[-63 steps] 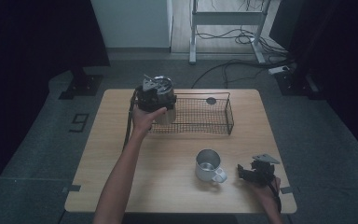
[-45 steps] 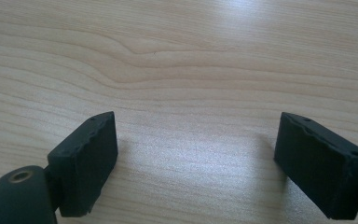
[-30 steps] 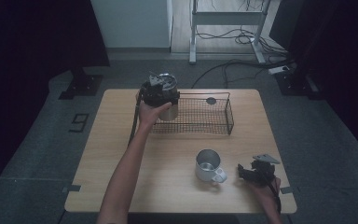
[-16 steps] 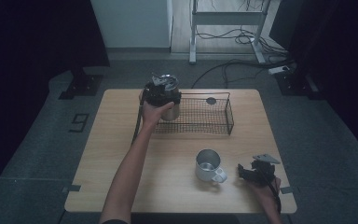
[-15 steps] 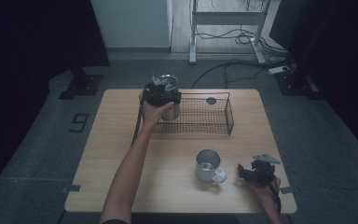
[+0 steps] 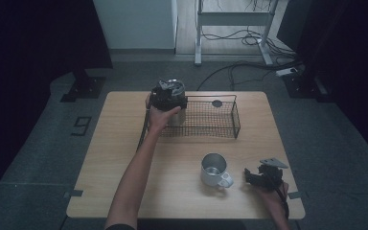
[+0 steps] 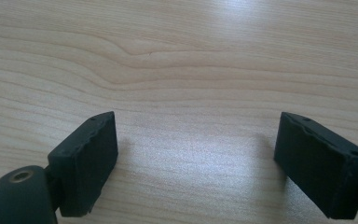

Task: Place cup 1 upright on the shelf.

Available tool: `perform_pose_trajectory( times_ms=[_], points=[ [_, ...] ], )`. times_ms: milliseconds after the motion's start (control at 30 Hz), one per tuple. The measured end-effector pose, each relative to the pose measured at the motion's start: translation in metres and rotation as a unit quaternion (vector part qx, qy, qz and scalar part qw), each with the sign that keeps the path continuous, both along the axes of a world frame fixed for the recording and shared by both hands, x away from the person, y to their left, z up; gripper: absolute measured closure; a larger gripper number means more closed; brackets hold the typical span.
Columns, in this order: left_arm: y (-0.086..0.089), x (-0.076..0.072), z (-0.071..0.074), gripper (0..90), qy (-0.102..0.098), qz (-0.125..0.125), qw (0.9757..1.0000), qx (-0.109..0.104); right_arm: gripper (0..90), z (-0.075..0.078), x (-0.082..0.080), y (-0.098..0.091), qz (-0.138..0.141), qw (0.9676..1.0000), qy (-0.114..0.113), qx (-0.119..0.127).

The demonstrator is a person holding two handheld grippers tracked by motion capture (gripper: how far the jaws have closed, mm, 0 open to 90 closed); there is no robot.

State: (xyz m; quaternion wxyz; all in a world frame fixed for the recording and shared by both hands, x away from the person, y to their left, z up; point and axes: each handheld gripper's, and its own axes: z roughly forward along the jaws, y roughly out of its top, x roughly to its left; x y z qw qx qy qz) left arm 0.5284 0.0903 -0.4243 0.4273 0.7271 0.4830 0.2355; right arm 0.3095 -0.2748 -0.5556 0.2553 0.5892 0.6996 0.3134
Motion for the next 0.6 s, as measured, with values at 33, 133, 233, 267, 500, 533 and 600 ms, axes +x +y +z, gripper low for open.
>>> perform_pose_trajectory(
  times_ms=[33,133,233,267,500,533,600],
  points=[
    [0.000,0.000,-0.001,3.7,0.001,0.000,1.0000,0.001,13.2,0.000,0.000,0.000,0.000,1.0000,-0.001,0.001],
    [-0.001,0.000,-0.009,3.7,0.006,0.002,1.0000,0.006,13.2,0.000,0.000,0.000,0.000,1.0000,0.000,0.000],
    [0.000,0.001,-0.013,3.7,0.008,0.004,0.9999,0.006,13.2,0.000,0.000,0.000,0.000,1.0000,0.000,0.000],
    [0.001,0.001,-0.015,3.7,0.009,0.005,0.9999,0.006,13.2,0.000,0.000,0.000,0.000,1.0000,0.000,0.000],
    [0.002,0.002,-0.023,3.7,0.013,0.013,0.9998,0.007,13.2,0.000,0.000,0.000,0.000,1.0000,0.000,0.000],
    [0.003,0.002,-0.024,3.7,0.014,0.014,0.9997,0.009,13.2,0.000,0.000,0.000,0.000,1.0000,0.000,0.000],
    [0.003,0.002,-0.026,3.7,0.015,0.015,0.9997,0.008,13.2,0.000,0.000,0.000,0.000,1.0000,0.000,0.000]
  ],
)
